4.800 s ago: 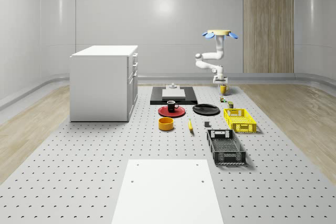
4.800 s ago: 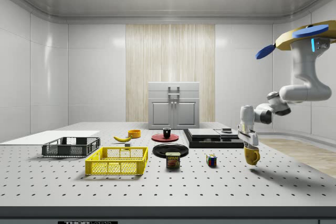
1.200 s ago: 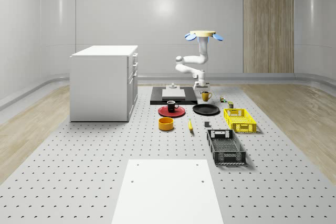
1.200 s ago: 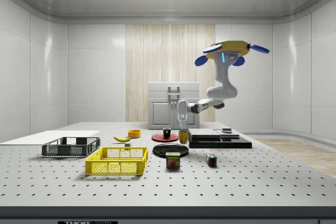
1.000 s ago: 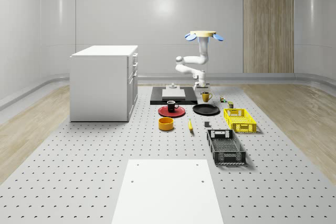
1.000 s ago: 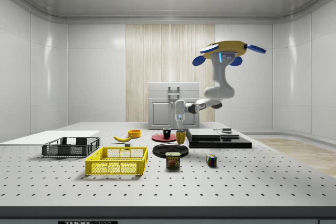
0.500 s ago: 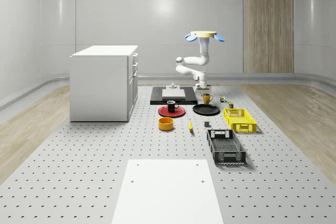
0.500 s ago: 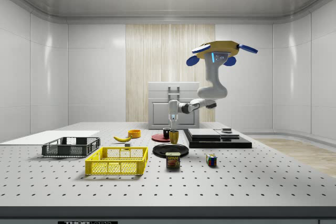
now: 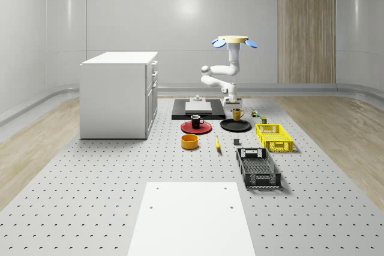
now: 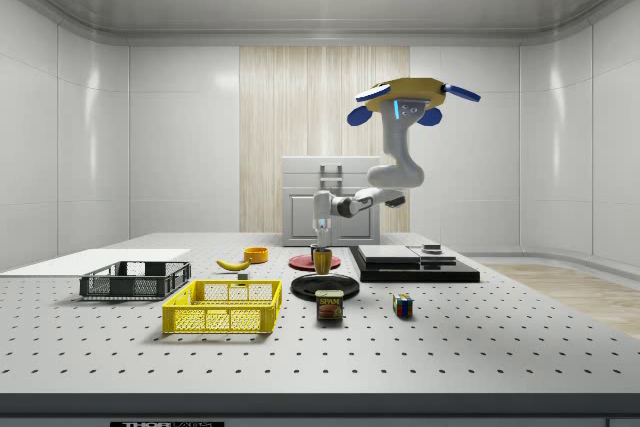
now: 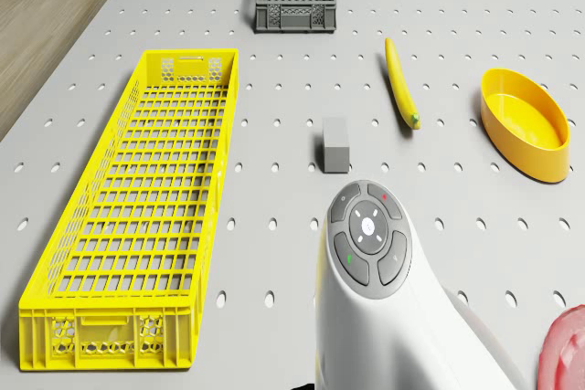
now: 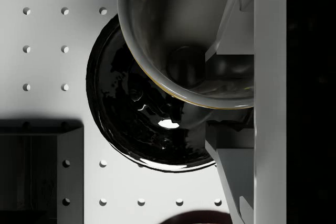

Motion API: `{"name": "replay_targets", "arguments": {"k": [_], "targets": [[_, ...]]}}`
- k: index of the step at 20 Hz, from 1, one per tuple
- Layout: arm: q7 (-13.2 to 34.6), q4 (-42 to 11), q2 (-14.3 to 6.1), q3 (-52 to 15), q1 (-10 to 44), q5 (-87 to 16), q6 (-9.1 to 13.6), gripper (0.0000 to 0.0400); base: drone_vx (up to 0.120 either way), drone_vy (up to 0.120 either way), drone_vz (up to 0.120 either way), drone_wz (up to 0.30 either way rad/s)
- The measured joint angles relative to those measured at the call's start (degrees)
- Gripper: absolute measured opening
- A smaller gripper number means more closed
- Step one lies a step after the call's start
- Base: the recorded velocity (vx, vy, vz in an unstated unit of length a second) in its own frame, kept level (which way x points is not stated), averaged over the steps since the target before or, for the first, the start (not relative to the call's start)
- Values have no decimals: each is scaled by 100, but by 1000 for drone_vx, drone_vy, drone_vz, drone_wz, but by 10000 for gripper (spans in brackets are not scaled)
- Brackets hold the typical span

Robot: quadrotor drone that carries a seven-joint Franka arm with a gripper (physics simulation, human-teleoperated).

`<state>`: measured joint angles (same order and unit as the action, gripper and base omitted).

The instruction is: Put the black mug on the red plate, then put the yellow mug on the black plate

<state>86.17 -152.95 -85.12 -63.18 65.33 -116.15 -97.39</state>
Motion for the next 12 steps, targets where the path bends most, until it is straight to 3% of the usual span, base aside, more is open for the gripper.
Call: {"name": "replay_targets", "arguments": {"k": [12], "targets": [[-8,270,96,436,126,-404,-222,110,0,0,0,0]]}}
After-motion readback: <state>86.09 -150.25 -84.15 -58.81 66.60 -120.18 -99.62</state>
